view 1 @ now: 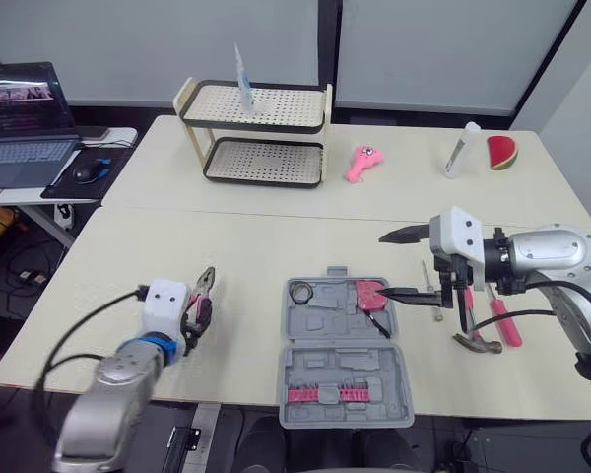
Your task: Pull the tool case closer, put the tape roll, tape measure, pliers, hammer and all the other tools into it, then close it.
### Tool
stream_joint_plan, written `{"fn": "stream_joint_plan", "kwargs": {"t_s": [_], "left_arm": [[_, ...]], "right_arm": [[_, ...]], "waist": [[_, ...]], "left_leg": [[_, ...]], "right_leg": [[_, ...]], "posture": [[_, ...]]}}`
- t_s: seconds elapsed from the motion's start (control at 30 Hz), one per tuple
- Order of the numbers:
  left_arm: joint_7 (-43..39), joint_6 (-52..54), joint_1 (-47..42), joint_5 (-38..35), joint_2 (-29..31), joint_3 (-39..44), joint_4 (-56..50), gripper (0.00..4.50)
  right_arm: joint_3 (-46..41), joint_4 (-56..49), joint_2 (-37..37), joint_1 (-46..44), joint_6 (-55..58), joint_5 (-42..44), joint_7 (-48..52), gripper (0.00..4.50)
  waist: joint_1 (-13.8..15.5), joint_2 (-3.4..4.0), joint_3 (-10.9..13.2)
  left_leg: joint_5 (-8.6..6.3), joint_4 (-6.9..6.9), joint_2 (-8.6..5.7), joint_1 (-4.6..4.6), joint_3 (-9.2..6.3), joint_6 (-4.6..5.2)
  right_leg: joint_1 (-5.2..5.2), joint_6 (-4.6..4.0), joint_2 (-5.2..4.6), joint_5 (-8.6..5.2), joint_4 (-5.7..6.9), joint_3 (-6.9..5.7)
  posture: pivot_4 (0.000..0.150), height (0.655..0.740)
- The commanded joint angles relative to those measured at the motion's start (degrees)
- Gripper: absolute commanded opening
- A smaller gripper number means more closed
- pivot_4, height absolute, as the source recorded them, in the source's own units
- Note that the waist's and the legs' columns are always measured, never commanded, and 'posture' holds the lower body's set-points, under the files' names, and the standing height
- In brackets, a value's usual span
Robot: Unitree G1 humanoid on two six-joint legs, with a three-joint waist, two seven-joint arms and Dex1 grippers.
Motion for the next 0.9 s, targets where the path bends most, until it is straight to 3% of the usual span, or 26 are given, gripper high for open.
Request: {"fn": "stream_joint_plan", "kwargs": {"t_s": [0.03, 0.23, 0.47, 0.7, 0.9], "left_arm": [[-9.7, -7.6, -1.7, -1.4, 5.2, -0.2, -1.7, 2.61], [-30.5, -18.6, -9.6, -4.8, 13.6, -6.2, 2.6, 2.61], [-47.6, -22.4, -21.1, -3.8, 18.0, -16.9, 7.8, 2.61], [-52.6, -21.3, -31.3, -0.2, 14.3, -26.2, 10.8, 2.61], [-51.4, -16.7, -37.7, 2.5, 8.6, -31.0, 11.7, 2.61]], "right_arm": [[-3.7, -3.8, -1.1, 1.1, 1.3, 1.6, -1.6, 4.50], [-7.5, -8.2, -2.8, 6.1, 3.6, 2.9, -3.6, 4.50], [-14.3, -13.4, -8.0, 15.9, 5.1, 4.4, -3.0, 4.50], [-17.6, -19.7, -10.9, 23.9, 7.5, 6.8, -2.8, 4.50], [-8.8, -23.6, -6.1, 20.6, 12.0, 7.0, -10.2, 4.50]], "waist": [[0.0, 0.00, 0.0], [-0.1, 0.01, 0.1], [-0.1, 0.05, 0.1], [-0.2, 0.04, 0.1], [-0.4, -0.01, 0.2]], "left_leg": [[0.00, 0.00, -0.01, 0.00, 0.01, 0.00], [0.00, -0.03, -0.01, -0.05, 0.00, 0.01], [-0.01, -0.06, 0.00, -0.06, 0.06, 0.02], [-0.01, -0.03, 0.02, -0.05, 0.07, 0.04], [-0.01, 0.01, 0.05, -0.06, 0.06, 0.04]], "right_leg": [[0.00, 0.00, -0.03, 0.00, 0.00, 0.00], [-0.02, 0.00, -0.03, 0.00, -0.02, -0.05], [-0.04, 0.00, 0.29, 0.00, -0.02, -0.04], [-0.03, 0.00, 0.36, 0.00, 0.02, -0.05], [-0.02, 0.00, 0.41, 0.00, 0.03, -0.04]], "posture": [[0.150, 0.7290], [0.150, 0.7290], [0.150, 0.7290], [0.150, 0.7290], [0.150, 0.7290]]}}
